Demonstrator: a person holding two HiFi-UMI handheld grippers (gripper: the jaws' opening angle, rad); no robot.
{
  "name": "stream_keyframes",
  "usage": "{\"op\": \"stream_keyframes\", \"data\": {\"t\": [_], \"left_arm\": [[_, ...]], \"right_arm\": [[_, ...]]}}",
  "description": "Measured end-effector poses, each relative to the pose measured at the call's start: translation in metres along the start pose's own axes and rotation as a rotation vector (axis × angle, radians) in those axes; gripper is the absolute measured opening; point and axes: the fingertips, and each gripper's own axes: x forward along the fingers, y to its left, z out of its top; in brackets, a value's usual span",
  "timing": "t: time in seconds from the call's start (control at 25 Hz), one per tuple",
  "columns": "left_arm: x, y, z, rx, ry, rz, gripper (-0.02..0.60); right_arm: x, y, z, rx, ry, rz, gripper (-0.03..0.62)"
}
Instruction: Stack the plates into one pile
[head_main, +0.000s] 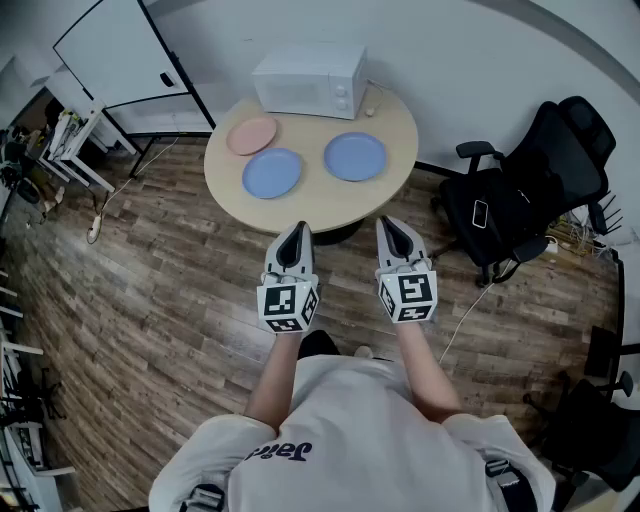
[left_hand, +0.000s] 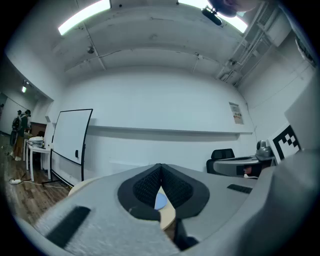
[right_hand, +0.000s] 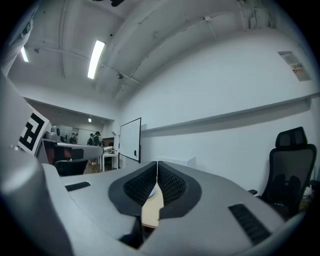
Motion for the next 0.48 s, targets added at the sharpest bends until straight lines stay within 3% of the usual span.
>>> {"op": "stream_keyframes", "data": {"t": [0.28,0.48], "left_arm": [[0.009,0.007,-0.012,0.000,0.030,0.023,0.012],[0.031,0.034,-0.030,-0.015,0.064,0.029,0.012]], "right_arm": [[0.016,0.017,-0.008,-0.034,0.001,0.085,0.018],[0.055,0.023,-0.015,-0.018,0.008,0.095,0.018]]}}
